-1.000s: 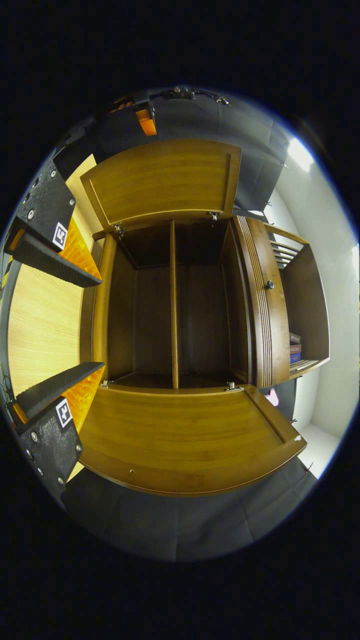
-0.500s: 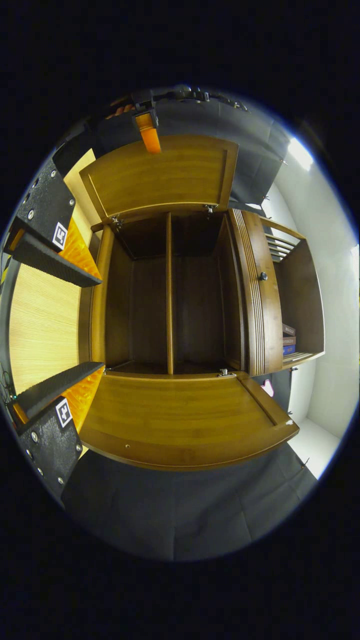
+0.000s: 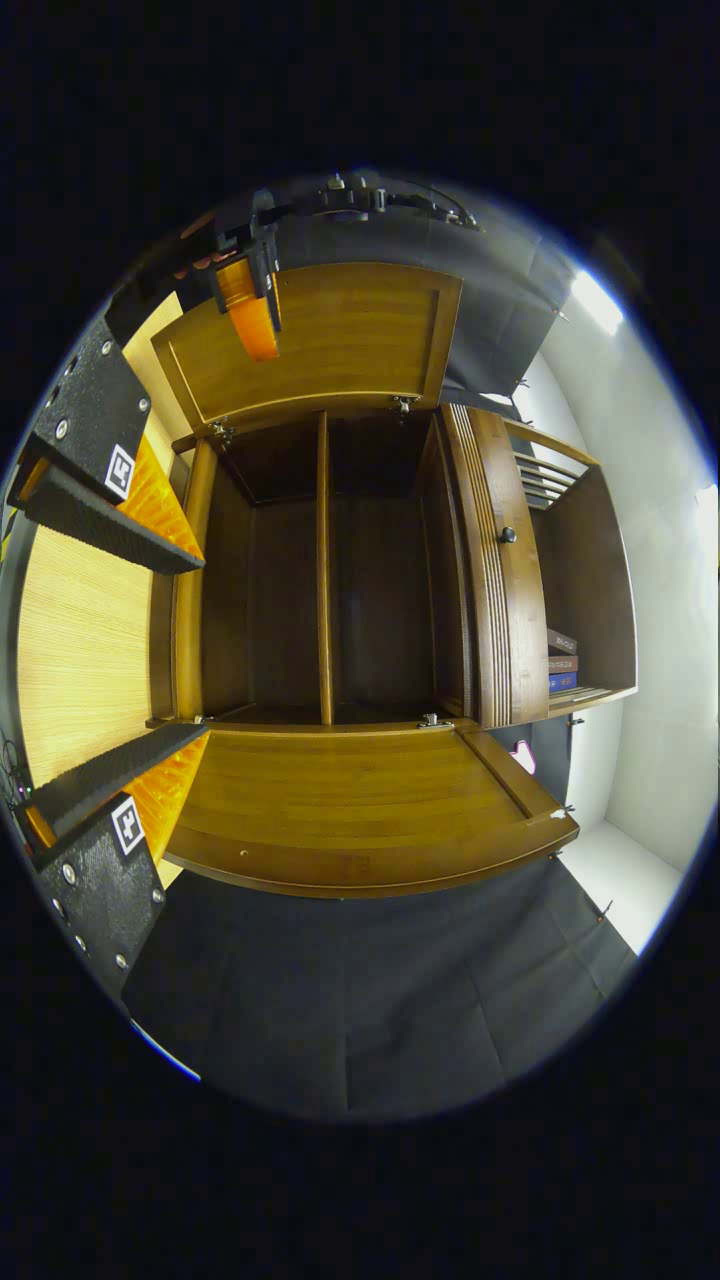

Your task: Open the right door of the double-door shoe cabinet with the right hand, and open the left door with the left hand.

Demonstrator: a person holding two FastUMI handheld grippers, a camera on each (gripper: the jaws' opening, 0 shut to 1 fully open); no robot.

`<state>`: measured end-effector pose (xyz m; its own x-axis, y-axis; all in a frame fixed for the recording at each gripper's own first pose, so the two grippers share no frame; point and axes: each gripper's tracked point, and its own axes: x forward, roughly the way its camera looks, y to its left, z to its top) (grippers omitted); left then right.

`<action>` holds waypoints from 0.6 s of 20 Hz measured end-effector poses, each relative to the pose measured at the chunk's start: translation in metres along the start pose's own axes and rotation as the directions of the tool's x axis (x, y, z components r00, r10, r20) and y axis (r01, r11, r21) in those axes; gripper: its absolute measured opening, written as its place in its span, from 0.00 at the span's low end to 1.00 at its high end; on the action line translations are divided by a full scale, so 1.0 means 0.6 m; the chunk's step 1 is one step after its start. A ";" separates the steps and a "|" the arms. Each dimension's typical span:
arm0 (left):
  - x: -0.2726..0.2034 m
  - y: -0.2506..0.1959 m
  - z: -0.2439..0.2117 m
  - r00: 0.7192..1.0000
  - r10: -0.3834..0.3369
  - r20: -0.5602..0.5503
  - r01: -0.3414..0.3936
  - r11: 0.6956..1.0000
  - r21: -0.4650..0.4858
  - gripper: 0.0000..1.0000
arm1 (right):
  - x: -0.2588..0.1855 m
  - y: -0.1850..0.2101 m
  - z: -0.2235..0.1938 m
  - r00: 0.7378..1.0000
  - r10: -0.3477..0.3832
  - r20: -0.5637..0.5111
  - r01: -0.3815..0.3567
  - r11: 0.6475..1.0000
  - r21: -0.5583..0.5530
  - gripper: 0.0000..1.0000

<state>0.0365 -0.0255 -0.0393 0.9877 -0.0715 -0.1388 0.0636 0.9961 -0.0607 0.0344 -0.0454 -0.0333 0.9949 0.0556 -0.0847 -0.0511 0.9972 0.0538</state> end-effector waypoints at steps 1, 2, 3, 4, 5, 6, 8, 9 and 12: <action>0.000 -0.008 0.003 1.000 -0.013 0.008 0.013 1.000 -0.010 0.72 | -0.002 -0.002 0.001 1.000 -0.003 0.002 0.003 1.000 -0.002 0.98; 0.000 -0.018 0.006 1.000 -0.027 0.014 0.028 0.999 -0.020 0.76 | -0.003 -0.003 0.001 1.000 -0.007 0.002 0.007 1.000 -0.002 0.98; 0.001 -0.025 0.005 0.999 -0.035 0.016 0.036 0.999 -0.023 0.80 | -0.002 -0.006 -0.001 1.000 -0.009 0.000 0.009 1.000 -0.001 0.98; 0.003 -0.028 0.003 0.999 -0.033 0.015 0.034 0.999 -0.017 0.83 | -0.002 -0.006 -0.002 1.000 -0.011 -0.001 0.011 1.000 0.002 0.98; 0.001 -0.028 0.001 0.999 -0.030 0.013 0.030 1.000 -0.008 0.87 | -0.003 -0.007 -0.002 1.000 -0.012 -0.002 0.012 1.000 0.004 0.98; 0.000 -0.029 0.000 0.999 -0.028 0.015 0.028 1.000 0.000 0.91 | -0.004 -0.007 -0.003 1.000 -0.012 -0.001 0.012 1.000 0.004 0.98; -0.001 -0.030 0.001 0.999 -0.037 0.014 0.037 0.999 0.005 0.94 | -0.007 -0.007 -0.004 1.000 -0.011 -0.004 0.011 1.000 0.001 0.98; -0.002 -0.031 -0.002 0.999 -0.041 0.008 0.041 0.999 0.009 0.94 | -0.006 -0.007 -0.004 1.000 -0.011 -0.005 0.011 1.000 -0.003 0.92; -0.003 -0.031 -0.005 0.999 -0.045 0.002 0.045 0.999 0.020 0.94 | -0.009 -0.008 -0.002 1.000 -0.012 -0.004 0.012 1.000 -0.014 0.92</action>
<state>0.0328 -0.0440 -0.0409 0.9842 -0.1160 -0.1338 0.1106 0.9927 -0.0473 0.0290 -0.0503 -0.0344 0.9951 0.0440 -0.0889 -0.0407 0.9984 0.0390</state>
